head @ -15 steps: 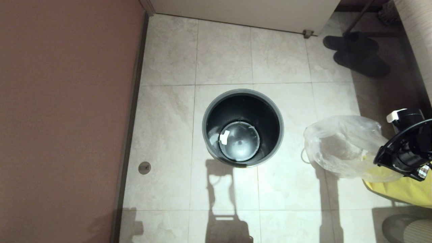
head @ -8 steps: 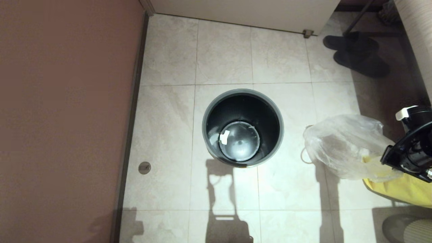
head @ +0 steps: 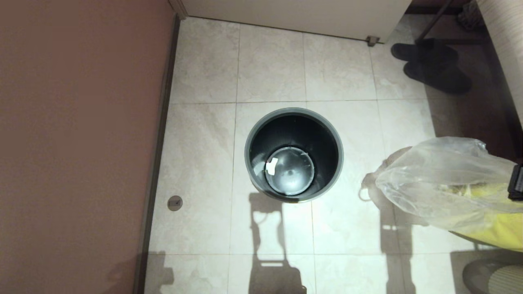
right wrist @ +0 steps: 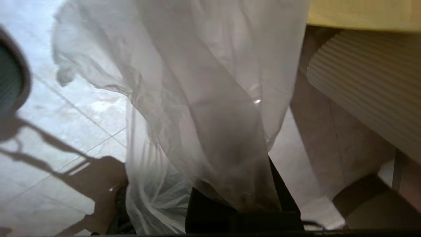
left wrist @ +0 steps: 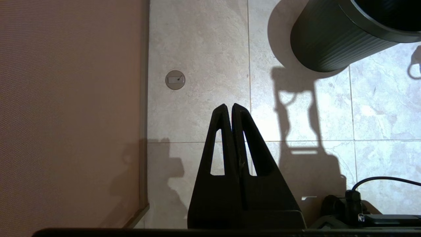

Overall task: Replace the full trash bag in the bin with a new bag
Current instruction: Pick up the trash bag, then put the new garbage bag on the trash can

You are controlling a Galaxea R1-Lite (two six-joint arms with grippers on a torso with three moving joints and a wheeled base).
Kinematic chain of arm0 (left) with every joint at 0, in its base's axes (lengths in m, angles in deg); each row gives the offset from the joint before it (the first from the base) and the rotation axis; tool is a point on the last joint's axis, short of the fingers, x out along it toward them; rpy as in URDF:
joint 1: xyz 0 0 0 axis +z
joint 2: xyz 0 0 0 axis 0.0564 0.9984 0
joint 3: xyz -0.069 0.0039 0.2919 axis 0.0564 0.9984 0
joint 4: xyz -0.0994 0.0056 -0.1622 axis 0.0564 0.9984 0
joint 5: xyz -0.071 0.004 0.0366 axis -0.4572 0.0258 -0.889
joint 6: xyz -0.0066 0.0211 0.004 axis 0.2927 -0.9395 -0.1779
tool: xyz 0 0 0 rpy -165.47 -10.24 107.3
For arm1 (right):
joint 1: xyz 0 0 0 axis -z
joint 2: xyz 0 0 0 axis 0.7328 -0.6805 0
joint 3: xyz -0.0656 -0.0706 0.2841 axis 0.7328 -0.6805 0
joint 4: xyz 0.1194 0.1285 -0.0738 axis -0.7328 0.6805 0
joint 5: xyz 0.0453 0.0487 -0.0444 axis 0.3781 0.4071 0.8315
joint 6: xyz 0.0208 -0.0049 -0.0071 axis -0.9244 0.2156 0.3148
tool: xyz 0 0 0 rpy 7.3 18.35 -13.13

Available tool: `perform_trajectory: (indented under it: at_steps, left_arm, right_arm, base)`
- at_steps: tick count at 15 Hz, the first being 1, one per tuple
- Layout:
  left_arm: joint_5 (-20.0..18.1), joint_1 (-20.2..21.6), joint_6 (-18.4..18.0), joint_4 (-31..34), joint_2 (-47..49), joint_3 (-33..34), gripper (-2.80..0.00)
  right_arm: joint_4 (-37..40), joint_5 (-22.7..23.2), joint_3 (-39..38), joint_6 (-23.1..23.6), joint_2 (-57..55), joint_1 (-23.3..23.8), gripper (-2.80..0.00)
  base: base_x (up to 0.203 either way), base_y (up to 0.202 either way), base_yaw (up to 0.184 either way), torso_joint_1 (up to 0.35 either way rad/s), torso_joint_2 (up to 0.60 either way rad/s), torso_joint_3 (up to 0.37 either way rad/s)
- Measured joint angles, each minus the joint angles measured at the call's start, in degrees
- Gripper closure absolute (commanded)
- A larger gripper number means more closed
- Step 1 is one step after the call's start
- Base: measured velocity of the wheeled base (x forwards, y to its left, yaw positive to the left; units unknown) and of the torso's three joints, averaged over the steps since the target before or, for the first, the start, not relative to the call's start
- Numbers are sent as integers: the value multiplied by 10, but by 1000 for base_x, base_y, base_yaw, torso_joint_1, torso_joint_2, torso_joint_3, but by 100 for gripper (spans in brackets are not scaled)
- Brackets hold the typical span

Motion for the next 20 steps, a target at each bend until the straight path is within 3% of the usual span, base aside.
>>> perform_trajectory:
  at_steps: [5,10,13,20]
  left_arm:
    - [0,0,0,0,0,0,0]
    - [0,0,0,0,0,0,0]
    - [0,0,0,0,0,0,0]
    - [0,0,0,0,0,0,0]
  right_arm:
    - [7,87,5,92,151,-4,0]
    - [12,162,69,96,244,-6,0]
    - [35,210,122,49,267,-7,0]
    - [135,360,298,-141,269,-10,0]
  base:
    - [0,0,0,0,0,0]
    - [0,0,0,0,0,0]
    - [0,0,0,0,0,0]
    - [0,0,0,0,0,0]
